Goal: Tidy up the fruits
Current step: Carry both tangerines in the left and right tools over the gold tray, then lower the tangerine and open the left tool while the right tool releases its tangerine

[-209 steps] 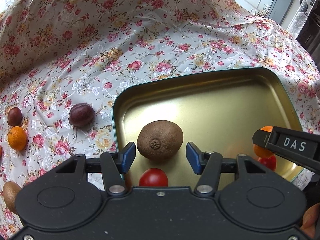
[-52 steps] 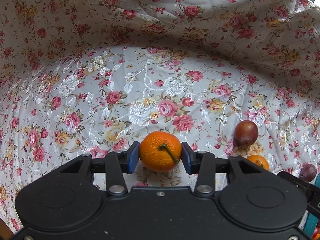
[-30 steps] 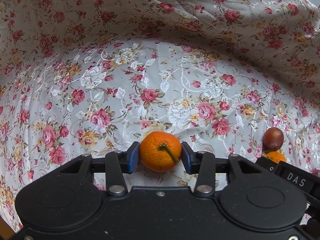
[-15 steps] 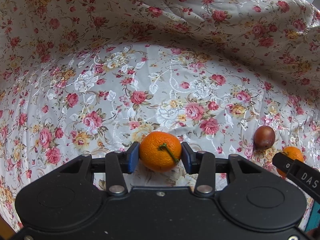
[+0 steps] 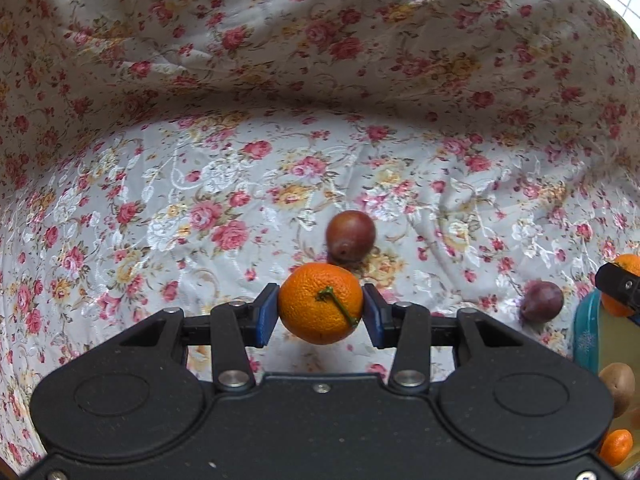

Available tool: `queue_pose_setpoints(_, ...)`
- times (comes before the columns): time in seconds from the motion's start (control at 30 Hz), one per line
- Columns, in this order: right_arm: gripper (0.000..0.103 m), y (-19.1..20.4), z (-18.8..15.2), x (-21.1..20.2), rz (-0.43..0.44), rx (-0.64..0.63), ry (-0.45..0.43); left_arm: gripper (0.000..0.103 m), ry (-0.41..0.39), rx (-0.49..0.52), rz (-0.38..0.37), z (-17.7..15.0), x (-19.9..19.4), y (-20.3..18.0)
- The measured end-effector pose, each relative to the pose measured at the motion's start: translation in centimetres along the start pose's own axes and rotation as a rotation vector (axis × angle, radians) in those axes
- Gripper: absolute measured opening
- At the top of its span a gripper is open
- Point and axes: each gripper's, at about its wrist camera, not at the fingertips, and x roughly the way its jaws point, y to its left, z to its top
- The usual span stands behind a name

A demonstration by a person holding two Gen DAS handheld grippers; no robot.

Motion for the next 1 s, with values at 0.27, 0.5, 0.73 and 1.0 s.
queue_pose_setpoints(0.27, 0.037, -9.0, 1.2, -1.3, -0.124, 0.092, -0.037, 0.051, -0.018, 0.115, -0.119, -1.4, -1.7, -8.8)
queue_pose_setpoints(0.5, 0.037, -17.2, 1.2, -2.4, -0.209, 0.168, -0.047, 0.051, 0.006, 0.174, -0.196, -3.2, -2.0, -15.2)
queue_pose_setpoints(0.73, 0.037, -23.0, 0.6, -3.0, -0.256, 0.239, -0.03, 0.051, 0.001, 0.239, -0.251, -5.0, -2.7, -20.6)
queue_pose_setpoints(1.0, 0.038, -27.0, 0.1, -3.9, -0.283, 0.255, -0.023, 0.06, -0.049, 0.31, -0.288, -6.7, -3.5, -24.2)
